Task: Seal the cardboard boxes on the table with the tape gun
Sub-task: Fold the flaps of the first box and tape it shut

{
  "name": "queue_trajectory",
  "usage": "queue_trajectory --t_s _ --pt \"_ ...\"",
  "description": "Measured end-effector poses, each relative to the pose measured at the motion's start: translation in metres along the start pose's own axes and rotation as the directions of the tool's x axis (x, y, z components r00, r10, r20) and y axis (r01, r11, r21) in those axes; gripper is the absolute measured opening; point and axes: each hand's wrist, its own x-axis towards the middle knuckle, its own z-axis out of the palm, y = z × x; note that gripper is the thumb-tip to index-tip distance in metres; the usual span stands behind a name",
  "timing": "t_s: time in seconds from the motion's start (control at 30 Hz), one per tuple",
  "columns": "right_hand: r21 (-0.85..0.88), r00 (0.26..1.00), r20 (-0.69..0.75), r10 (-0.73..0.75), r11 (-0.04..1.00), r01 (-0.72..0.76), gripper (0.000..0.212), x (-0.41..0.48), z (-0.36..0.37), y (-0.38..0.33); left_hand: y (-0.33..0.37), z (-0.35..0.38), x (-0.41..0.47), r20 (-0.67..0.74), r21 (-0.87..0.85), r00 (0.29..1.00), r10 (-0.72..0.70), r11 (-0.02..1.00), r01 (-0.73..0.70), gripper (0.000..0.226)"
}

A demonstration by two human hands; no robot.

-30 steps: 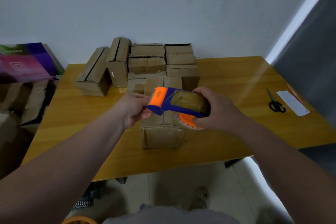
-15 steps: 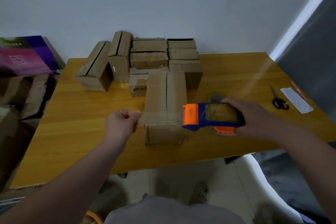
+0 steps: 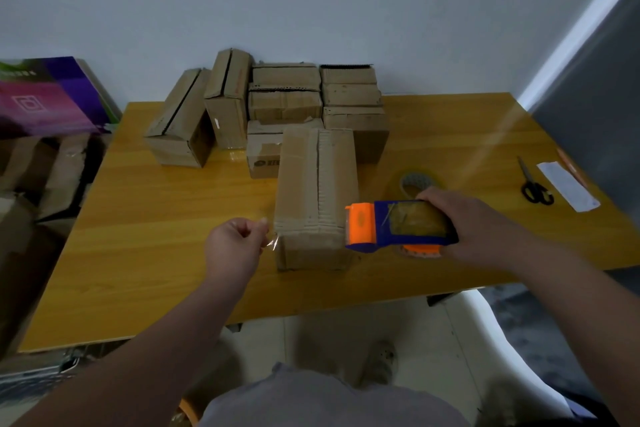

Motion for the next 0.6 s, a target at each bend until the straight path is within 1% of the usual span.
queue_trajectory --t_s 0.1,0.27,0.33,0.43,0.47,0.5,0.53,0.57,0.6 --pt "-0.073 1.0 -0.012 0.027 0.997 -0.028 0.061 0.0 0.006 0.0 -0.004 0.003 -0.001 0.006 0.044 0.999 0.044 0.998 -0.044 0.03" --pt "-0.147 0.998 0.022 0.061 0.987 -0.057 0.063 0.001 0.014 -0.001 -0.006 0.008 -0.002 0.001 0.107 0.994 0.111 0.988 -0.111 0.035" --pt "-0.148 0.997 0.032 0.067 0.987 -0.061 0.063 0.001 0.015 -0.001 -0.007 0.012 0.0 0.022 0.11 0.996 0.087 0.99 -0.089 0.032" --pt "-0.129 0.996 0.05 0.078 0.989 -0.071 0.066 0.001 0.015 -0.001 -0.011 0.013 -0.001 0.099 0.145 0.994 -0.04 0.989 0.025 0.02" --pt "-0.129 0.996 0.056 0.075 0.989 -0.068 0.067 0.001 0.015 0.0 -0.013 0.013 -0.002 0.097 0.172 0.993 -0.062 0.984 0.044 0.018" --pt "-0.133 0.996 0.057 0.074 0.989 -0.066 0.068 0.002 0.015 0.0 -0.013 0.012 -0.002 0.065 0.189 0.996 -0.055 0.981 0.041 0.017" --pt "-0.129 0.996 0.051 0.071 0.99 -0.064 0.069 0.003 0.016 0.001 -0.011 0.011 -0.004 0.005 0.168 1.0 -0.022 0.986 0.021 0.015" --pt "-0.116 0.997 0.048 0.068 0.991 -0.062 0.068 0.004 0.017 0.002 -0.006 0.01 -0.007 -0.055 0.089 0.998 0.018 0.996 -0.013 0.012" --pt "-0.098 0.997 0.045 0.06 0.994 -0.055 0.068 0.005 0.018 0.003 0.001 0.01 -0.012 -0.083 -0.026 0.995 0.049 0.998 -0.051 0.012"
